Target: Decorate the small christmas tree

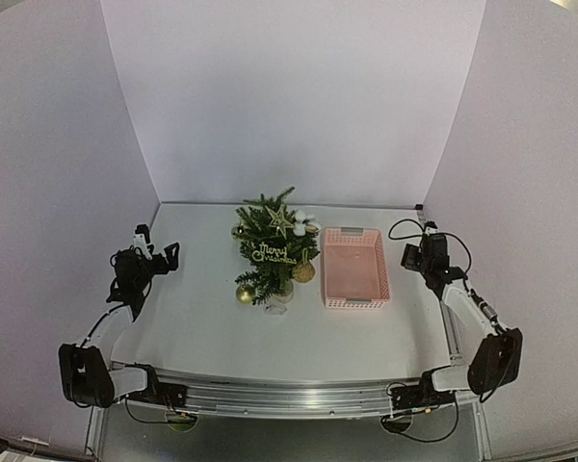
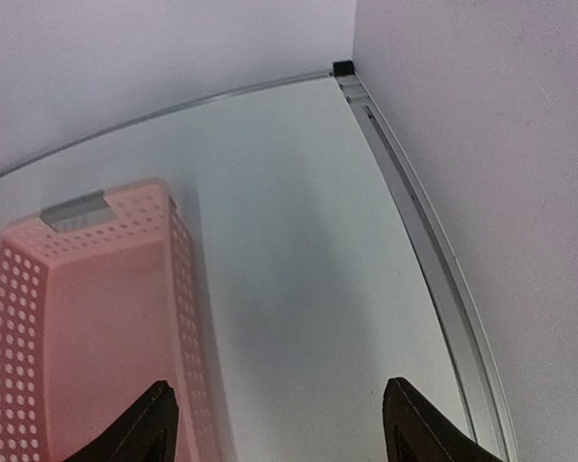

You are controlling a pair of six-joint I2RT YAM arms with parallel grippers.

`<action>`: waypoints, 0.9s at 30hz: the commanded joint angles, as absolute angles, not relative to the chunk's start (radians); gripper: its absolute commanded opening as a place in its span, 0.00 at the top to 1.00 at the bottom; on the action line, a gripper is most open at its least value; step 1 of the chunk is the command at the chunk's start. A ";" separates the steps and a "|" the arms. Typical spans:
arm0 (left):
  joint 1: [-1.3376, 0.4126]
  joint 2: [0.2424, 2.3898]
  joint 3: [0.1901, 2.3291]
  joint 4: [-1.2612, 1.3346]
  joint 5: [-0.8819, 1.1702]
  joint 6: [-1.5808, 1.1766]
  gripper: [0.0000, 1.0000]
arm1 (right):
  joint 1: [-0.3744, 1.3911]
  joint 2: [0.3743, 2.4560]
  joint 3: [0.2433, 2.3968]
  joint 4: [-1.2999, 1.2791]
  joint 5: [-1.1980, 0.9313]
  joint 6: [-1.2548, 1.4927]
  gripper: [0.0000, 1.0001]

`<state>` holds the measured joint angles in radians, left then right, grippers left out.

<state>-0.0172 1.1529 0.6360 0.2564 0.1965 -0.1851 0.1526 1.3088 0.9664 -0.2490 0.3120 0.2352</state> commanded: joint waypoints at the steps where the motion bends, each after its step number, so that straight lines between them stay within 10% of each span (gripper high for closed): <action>1: 0.055 1.101 0.527 0.286 0.169 -0.206 0.00 | 0.105 1.098 0.685 0.040 0.208 0.206 0.28; 27: 0.161 0.992 0.384 0.144 0.166 -0.171 0.01 | 0.078 0.774 0.196 0.347 0.148 0.129 0.25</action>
